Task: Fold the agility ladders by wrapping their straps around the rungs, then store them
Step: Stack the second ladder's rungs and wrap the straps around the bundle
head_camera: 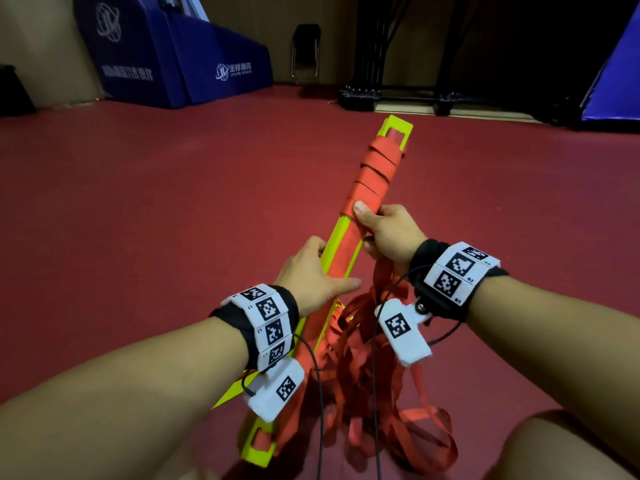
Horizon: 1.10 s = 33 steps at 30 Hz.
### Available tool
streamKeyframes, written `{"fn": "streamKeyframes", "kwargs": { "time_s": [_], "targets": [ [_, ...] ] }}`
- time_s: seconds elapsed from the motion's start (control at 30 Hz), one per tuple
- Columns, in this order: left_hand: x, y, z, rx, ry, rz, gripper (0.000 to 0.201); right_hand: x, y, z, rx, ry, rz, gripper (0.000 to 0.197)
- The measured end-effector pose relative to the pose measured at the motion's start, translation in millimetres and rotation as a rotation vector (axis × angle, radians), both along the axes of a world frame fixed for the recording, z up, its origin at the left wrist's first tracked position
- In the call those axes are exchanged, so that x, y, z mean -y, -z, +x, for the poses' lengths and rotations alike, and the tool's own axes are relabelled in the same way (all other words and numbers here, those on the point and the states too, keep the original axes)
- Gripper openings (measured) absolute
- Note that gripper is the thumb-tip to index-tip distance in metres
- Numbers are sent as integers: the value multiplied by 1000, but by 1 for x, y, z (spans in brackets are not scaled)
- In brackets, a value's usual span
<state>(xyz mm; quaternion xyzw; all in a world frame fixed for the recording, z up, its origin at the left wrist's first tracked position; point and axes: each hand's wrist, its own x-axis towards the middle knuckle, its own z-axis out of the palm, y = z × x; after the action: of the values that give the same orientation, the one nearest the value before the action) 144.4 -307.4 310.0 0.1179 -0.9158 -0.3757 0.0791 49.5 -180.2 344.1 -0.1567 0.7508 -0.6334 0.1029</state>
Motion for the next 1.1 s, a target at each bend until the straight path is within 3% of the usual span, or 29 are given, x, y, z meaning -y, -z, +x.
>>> {"fn": "streamKeyframes", "kwargs": {
  "time_s": [0.1,0.23,0.33,0.5,0.67,0.93,1.03,1.1],
  "targets": [
    [-6,-2,2,65,59,-105,71,-1,4,-3,-32,29,47,40],
    [-5,-2,1,87,84,-134,52,1,6,-1,-85,9,56,36],
    [2,-6,-2,81,84,-104,48,0,5,-1,-115,-1,22,34],
    [9,-6,-3,102,49,34,47,0,12,-2,-103,-101,-76,23],
    [10,-13,-1,89,-50,152,59,-2,10,2,-145,-171,-132,13],
    [8,-19,2,52,-82,314,62,2,7,2,-213,-165,-108,21],
    [7,-21,4,39,-69,350,47,0,7,3,-206,-214,-57,27],
    [6,-22,6,34,-37,382,48,-2,6,6,-187,-233,-11,34]
  ]
}}
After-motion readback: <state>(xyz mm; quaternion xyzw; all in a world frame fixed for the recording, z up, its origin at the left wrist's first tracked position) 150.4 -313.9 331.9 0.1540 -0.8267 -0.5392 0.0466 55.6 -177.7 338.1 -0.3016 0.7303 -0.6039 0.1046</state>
